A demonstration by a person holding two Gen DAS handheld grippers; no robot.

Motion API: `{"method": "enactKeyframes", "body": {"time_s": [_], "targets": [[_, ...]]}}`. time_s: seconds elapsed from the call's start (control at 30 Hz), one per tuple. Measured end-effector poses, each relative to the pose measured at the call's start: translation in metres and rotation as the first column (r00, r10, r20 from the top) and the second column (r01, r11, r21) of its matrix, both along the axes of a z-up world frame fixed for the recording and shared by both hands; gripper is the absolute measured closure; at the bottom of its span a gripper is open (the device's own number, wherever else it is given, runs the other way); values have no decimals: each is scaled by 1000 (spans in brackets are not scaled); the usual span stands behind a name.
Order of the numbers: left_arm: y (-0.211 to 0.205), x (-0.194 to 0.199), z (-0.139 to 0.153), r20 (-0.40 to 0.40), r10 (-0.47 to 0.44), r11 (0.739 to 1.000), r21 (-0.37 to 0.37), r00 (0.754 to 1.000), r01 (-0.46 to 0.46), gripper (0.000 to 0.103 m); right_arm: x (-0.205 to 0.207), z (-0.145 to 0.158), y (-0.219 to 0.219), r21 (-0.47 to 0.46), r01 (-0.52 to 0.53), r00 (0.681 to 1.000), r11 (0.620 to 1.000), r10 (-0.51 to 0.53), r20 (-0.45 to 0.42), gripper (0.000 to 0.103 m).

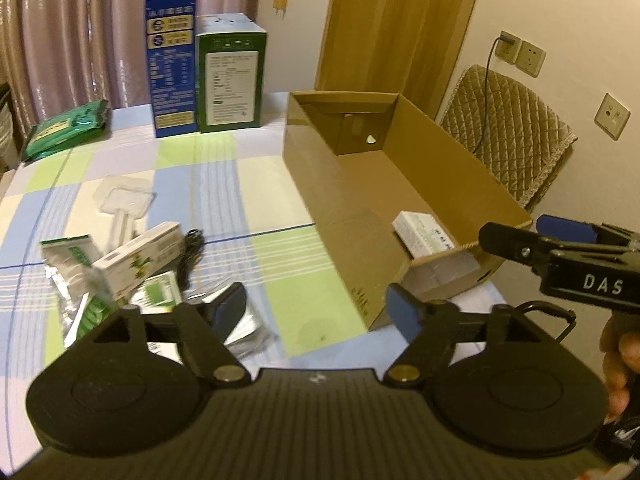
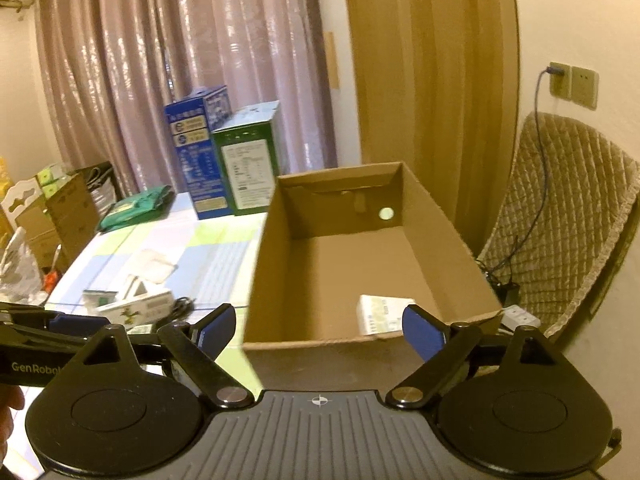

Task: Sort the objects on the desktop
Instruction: 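Return both tools to the table toward the remaining items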

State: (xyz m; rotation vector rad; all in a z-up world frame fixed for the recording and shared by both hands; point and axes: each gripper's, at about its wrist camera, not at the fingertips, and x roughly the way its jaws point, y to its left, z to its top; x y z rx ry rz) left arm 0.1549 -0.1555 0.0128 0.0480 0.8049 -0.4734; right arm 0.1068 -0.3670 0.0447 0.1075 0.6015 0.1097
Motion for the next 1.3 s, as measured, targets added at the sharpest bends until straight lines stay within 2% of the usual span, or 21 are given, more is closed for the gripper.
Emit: {"method": "enactKeyframes", "body": {"time_s": [0.23,0.47,0.63,0.9,1.3], "targets": [[58,-20,-6,0,81,996,45,997,-81,16,-18,1,32,-13,-56,998,998,56,6,2],[112,-33,-15,-12,179,980,86,984,-178,12,-30,-6,66,1,-126,992,992,126,-7,2],[136,-35,-25,-33,220,972,92,975,-216,11,-35,-17,88,-5,-177,983,984,177,-38,2],[146,-31,-35,-53,233,970,90,971,-228,11,-39,-41,113,-24,-243,967,970,240,-84,2],[134,1,-60,-77,182,980,90,980,-175,11,-22,-85,137,-51,-314,940,948,304,-152,2]]}}
